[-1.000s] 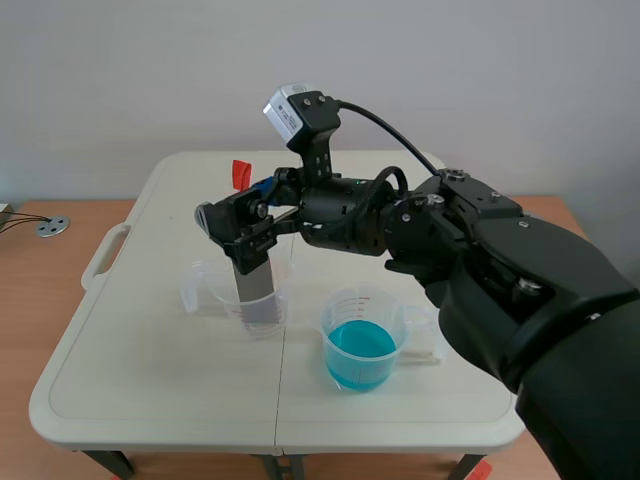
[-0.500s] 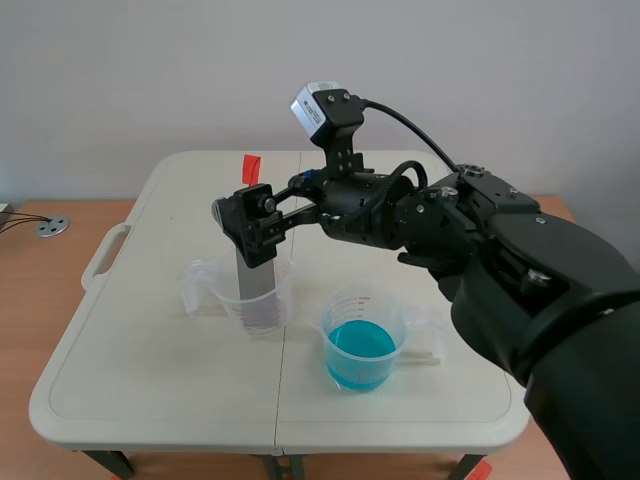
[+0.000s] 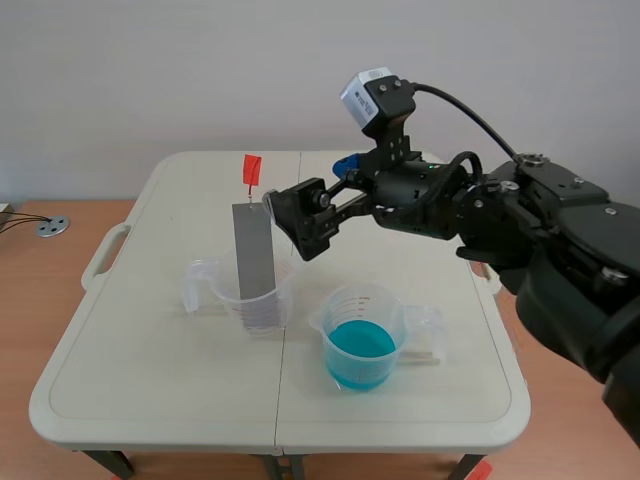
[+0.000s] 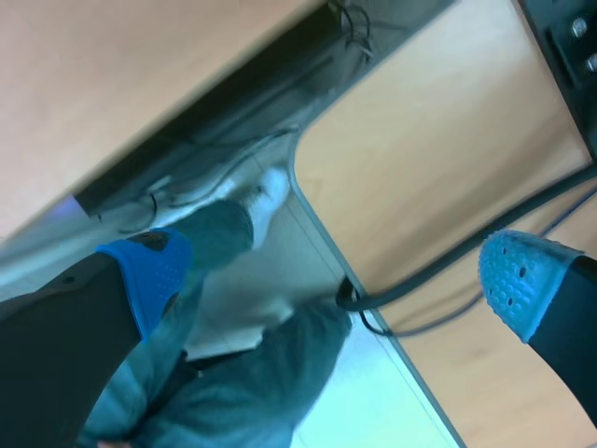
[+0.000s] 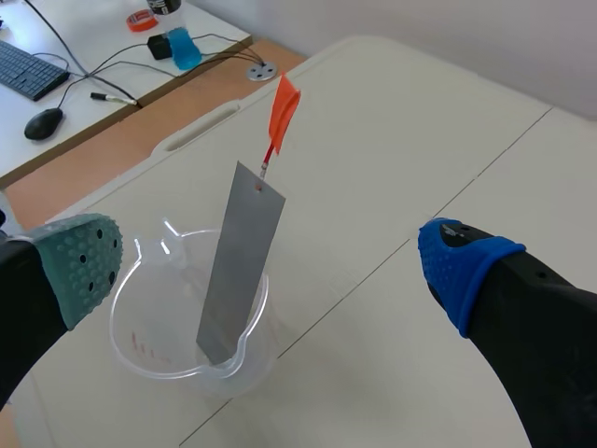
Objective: Hold the metal plate by the orange handle, dip it into the blue solution, take it out and point at it, then put the plate back in the beaker on the left.
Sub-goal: 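Return to the home posture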
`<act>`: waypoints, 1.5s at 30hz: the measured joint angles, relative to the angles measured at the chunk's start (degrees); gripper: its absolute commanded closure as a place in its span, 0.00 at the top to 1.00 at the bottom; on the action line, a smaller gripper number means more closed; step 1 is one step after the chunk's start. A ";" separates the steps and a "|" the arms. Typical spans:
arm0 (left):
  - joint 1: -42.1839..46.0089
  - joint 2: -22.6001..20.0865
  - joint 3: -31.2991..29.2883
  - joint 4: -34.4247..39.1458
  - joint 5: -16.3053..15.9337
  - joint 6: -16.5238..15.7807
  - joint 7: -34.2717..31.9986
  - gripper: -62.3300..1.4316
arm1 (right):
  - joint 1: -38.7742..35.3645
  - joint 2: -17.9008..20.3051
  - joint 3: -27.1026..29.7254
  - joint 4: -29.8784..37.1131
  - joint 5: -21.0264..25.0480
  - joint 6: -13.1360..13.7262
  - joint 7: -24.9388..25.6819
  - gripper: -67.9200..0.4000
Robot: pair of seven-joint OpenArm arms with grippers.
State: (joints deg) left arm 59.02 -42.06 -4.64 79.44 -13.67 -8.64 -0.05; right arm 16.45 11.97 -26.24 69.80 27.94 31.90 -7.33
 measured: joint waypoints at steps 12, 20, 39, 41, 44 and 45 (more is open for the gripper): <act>-19.23 -1.92 -0.79 1.77 -0.42 0.44 0.13 1.00 | -11.56 7.26 6.51 16.04 0.00 0.02 0.90 0.98; -24.55 -1.84 -0.79 8.07 -0.28 0.00 -5.57 1.00 | -20.31 10.82 10.36 24.04 -0.02 0.04 2.38 0.98; -35.15 2.56 5.97 15.23 -0.24 -1.31 -15.45 1.00 | -41.94 13.16 23.12 37.07 -3.30 0.04 7.32 0.98; -36.33 2.56 8.31 15.61 -0.24 -1.46 -15.47 1.00 | -43.67 13.16 23.93 38.07 -3.52 0.04 7.43 0.98; -38.12 2.56 11.23 15.61 -0.24 -1.46 -15.43 1.00 | -46.12 13.16 24.85 39.47 -4.09 0.04 8.83 0.98; -38.62 2.56 12.07 15.61 -0.24 -1.46 -15.43 1.00 | -46.82 13.16 25.03 39.87 -4.35 0.04 8.90 0.98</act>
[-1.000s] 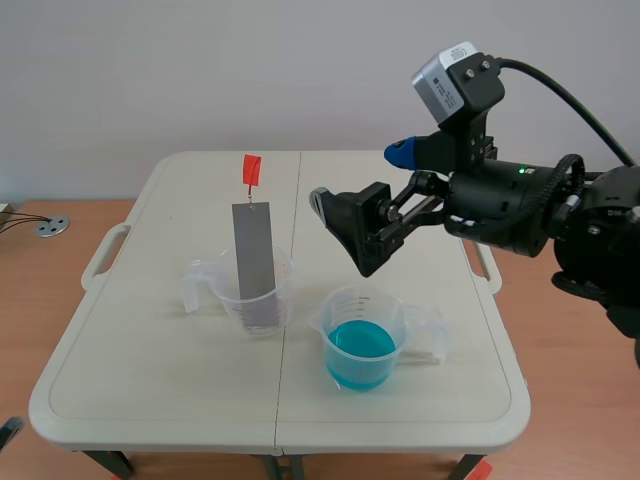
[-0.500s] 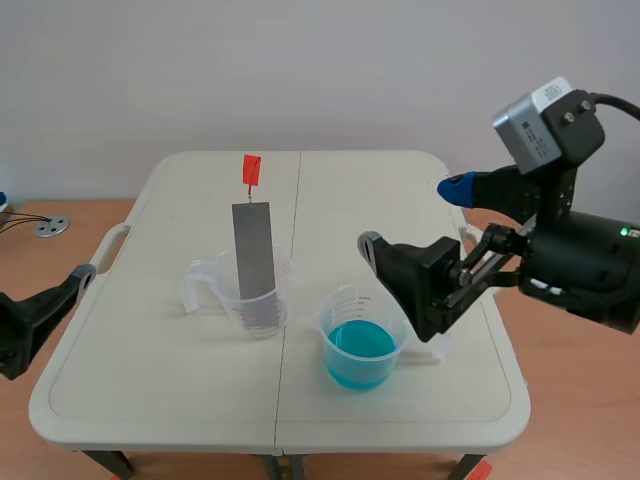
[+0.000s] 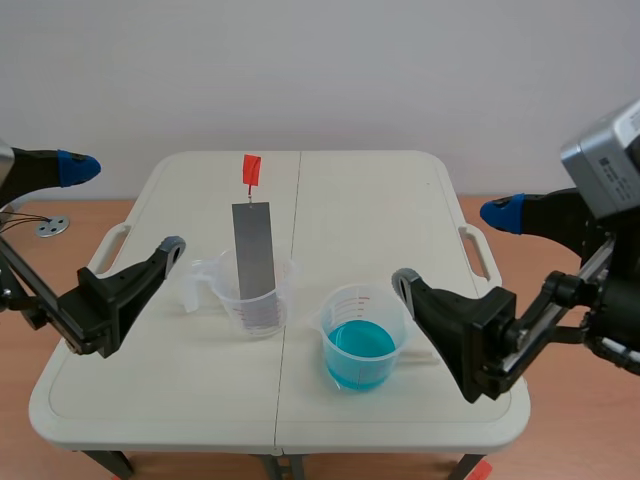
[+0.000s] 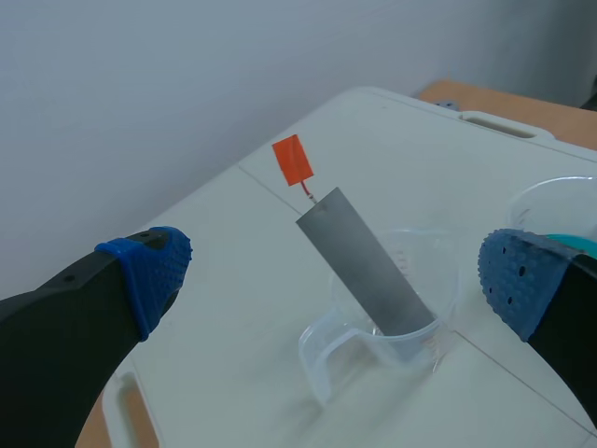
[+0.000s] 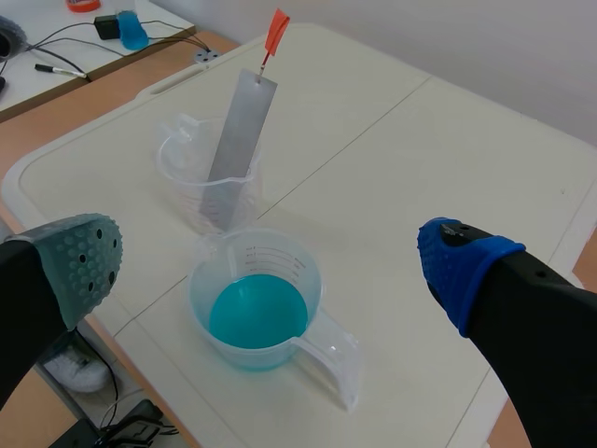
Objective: Hold the metal plate by the orange handle, dip it into the blue solution, take it out and point at it, then put the plate back in the beaker on the left.
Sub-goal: 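Return to the home posture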
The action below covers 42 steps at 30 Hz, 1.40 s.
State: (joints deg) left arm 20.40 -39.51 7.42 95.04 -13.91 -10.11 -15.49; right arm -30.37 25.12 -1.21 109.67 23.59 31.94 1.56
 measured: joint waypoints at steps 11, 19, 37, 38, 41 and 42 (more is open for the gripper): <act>-1.38 0.00 2.89 0.00 0.00 -0.04 -0.02 1.00 | -4.76 0.00 1.68 0.87 -1.14 0.00 1.18 0.98; -1.36 0.00 5.33 0.00 0.00 -0.04 0.00 1.00 | -4.59 0.00 2.54 0.87 -1.20 0.00 1.16 0.98; -1.36 0.00 5.49 0.00 0.00 -0.04 0.00 1.00 | -4.59 0.00 2.54 0.87 -1.22 0.00 0.98 0.98; -1.36 0.00 5.49 0.00 0.00 -0.04 0.00 1.00 | -4.59 0.00 2.54 0.87 -1.22 0.00 0.98 0.98; -1.36 0.00 5.49 0.00 0.00 -0.04 0.00 1.00 | -4.59 0.00 2.54 0.87 -1.22 0.00 0.98 0.98; -1.36 0.00 5.49 0.00 0.00 -0.04 0.00 1.00 | -4.59 0.00 2.54 0.87 -1.22 0.00 0.98 0.98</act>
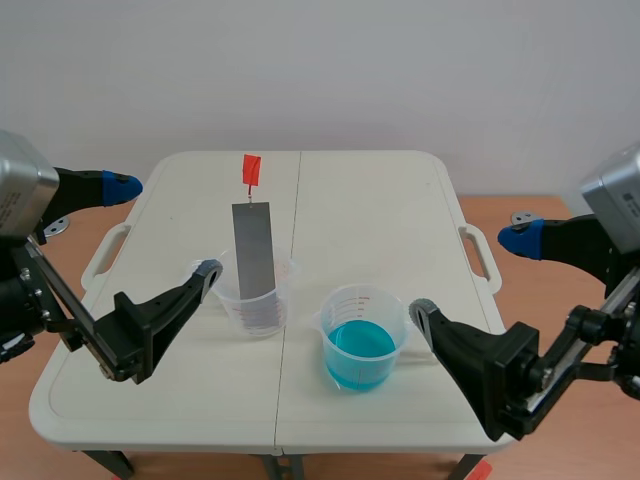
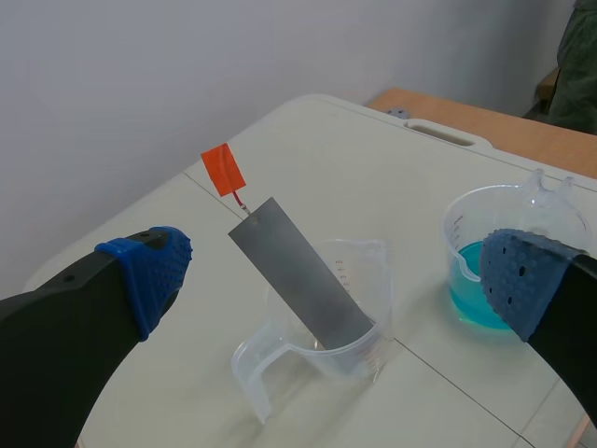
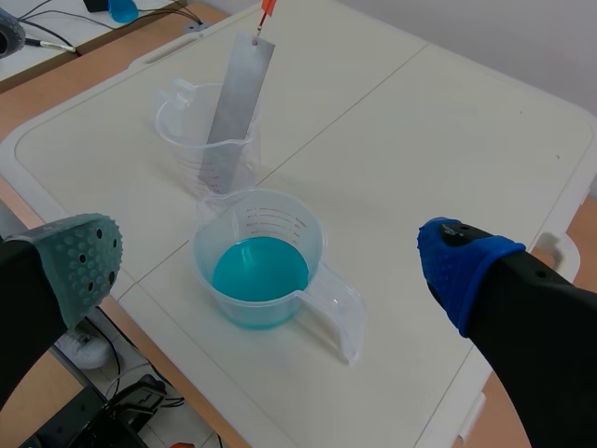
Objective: Hold the metal plate by the orange handle, dip it into the blue solution, take it out and point at it, then put the plate back in the beaker on the left.
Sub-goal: 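Return to the home posture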
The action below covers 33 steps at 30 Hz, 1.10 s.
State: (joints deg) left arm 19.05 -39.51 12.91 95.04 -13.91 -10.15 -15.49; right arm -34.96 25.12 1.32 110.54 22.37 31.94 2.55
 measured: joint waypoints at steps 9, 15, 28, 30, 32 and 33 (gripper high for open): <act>0.00 0.00 0.00 0.00 0.00 0.00 0.81 1.00 | 0.00 0.00 0.00 0.00 -0.02 0.00 0.00 0.98; 0.00 0.00 0.00 0.00 0.00 0.00 0.81 1.00 | 0.00 0.00 0.00 0.00 -0.02 0.00 0.00 0.98; 0.00 0.00 0.00 0.00 0.00 0.00 0.83 1.00 | 0.00 0.00 0.00 0.00 -0.02 0.00 0.00 0.98; 0.00 0.00 0.00 0.00 0.00 0.00 0.87 1.00 | 0.00 0.00 0.00 0.00 -0.02 0.00 0.00 0.98; 0.00 0.00 0.00 0.00 0.00 0.00 0.90 1.00 | 0.00 0.00 0.00 0.00 -0.02 0.00 0.00 0.98; 0.00 0.00 0.00 0.00 0.00 0.00 1.05 1.00 | 0.00 0.00 0.00 0.00 -0.02 0.00 0.00 0.98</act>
